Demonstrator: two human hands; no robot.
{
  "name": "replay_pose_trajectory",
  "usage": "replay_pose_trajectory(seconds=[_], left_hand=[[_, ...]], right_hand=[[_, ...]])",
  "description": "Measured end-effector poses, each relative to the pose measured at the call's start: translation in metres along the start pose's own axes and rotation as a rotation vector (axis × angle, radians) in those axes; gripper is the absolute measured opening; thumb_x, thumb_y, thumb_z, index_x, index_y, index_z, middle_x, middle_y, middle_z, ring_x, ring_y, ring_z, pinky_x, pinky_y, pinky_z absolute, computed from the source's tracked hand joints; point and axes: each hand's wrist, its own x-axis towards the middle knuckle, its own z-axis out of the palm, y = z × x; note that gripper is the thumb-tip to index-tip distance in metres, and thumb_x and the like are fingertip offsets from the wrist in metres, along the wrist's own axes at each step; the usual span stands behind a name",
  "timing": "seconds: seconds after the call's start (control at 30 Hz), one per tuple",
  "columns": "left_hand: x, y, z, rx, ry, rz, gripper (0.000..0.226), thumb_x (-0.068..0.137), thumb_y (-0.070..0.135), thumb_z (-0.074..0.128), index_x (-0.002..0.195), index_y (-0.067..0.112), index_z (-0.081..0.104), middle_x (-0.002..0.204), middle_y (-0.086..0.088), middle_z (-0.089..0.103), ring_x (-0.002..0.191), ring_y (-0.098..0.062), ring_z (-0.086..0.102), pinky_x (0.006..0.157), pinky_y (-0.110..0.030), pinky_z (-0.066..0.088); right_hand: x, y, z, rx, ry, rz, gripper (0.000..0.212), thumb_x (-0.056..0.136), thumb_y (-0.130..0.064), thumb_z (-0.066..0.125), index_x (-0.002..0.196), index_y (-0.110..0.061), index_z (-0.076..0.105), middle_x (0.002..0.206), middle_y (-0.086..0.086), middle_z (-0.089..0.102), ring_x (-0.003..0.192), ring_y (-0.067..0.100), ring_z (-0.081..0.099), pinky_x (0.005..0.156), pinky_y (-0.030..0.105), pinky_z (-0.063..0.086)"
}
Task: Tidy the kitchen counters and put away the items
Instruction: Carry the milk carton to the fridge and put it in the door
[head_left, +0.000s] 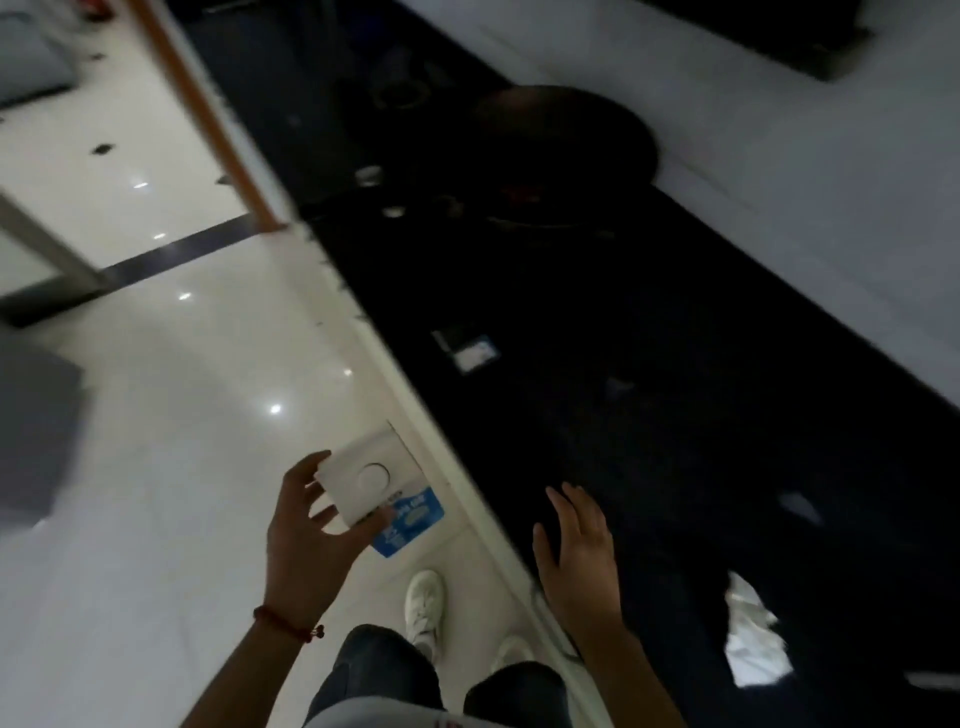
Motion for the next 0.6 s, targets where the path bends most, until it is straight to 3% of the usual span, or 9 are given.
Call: replay_pose_trajectory(seconds=[0.1, 0.23, 0.3, 0.4, 0.6], left_hand=[[-0.021, -0.032, -0.043, -0.032, 0.128, -0.097, 0.074, 0.059, -0.001, 0.08, 0.097, 0.048, 0.041, 0.107, 0.014, 0.054, 0.106, -0.02, 0.054, 0.086, -0.04, 0.052], [-0.043, -0.08, -0.094, -0.061, 0.345, -0.252, 0.062, 0.062, -0.001, 0.079, 0.107, 0.026, 0.046, 0.12, -0.009, 0.054, 0.113, -0.028, 0.053, 0.085, -0.045, 0.054], [-0.05, -0.104, -0.123, -0.054, 0.452, -0.317, 0.064, 0.062, 0.001, 0.079, 0.115, 0.013, 0.044, 0.119, -0.008, 0.053, 0.113, -0.026, 0.052, 0.084, -0.039, 0.053], [-0.061, -0.139, -0.171, -0.043, 0.566, -0.376, 0.066, 0.063, 0.002, 0.079, 0.118, 0.009, 0.043, 0.123, -0.012, 0.053, 0.108, -0.019, 0.05, 0.083, -0.035, 0.051], [-0.077, -0.204, -0.275, -0.014, 0.745, -0.496, 0.066, 0.062, 0.006, 0.081, 0.118, 0.007, 0.045, 0.124, -0.015, 0.054, 0.11, -0.025, 0.053, 0.084, -0.042, 0.054]], right_hand=[[-0.002, -0.038, 0.025, 0.0, -0.184, -0.149, 0.059, 0.086, -0.044, 0.027, 0.134, -0.015, 0.044, 0.144, 0.006, 0.039, 0.137, 0.022, 0.03, 0.113, 0.039, 0.029], [-0.003, -0.086, 0.071, -0.083, -0.271, -0.321, 0.063, 0.082, -0.046, 0.026, 0.127, -0.01, 0.052, 0.135, 0.013, 0.051, 0.127, 0.029, 0.046, 0.105, 0.042, 0.04], [-0.003, -0.109, 0.094, -0.132, -0.394, -0.348, 0.071, 0.08, -0.051, 0.02, 0.132, -0.011, 0.047, 0.141, 0.013, 0.045, 0.133, 0.027, 0.038, 0.108, 0.039, 0.035], [0.003, -0.141, 0.135, -0.215, -0.548, -0.371, 0.056, 0.089, -0.042, 0.034, 0.135, -0.011, 0.041, 0.143, 0.011, 0.041, 0.134, 0.024, 0.034, 0.109, 0.036, 0.032], [0.015, -0.206, 0.223, -0.277, -0.728, -0.281, 0.045, 0.093, -0.024, 0.047, 0.133, -0.007, 0.042, 0.138, 0.016, 0.045, 0.128, 0.028, 0.041, 0.106, 0.035, 0.036]])
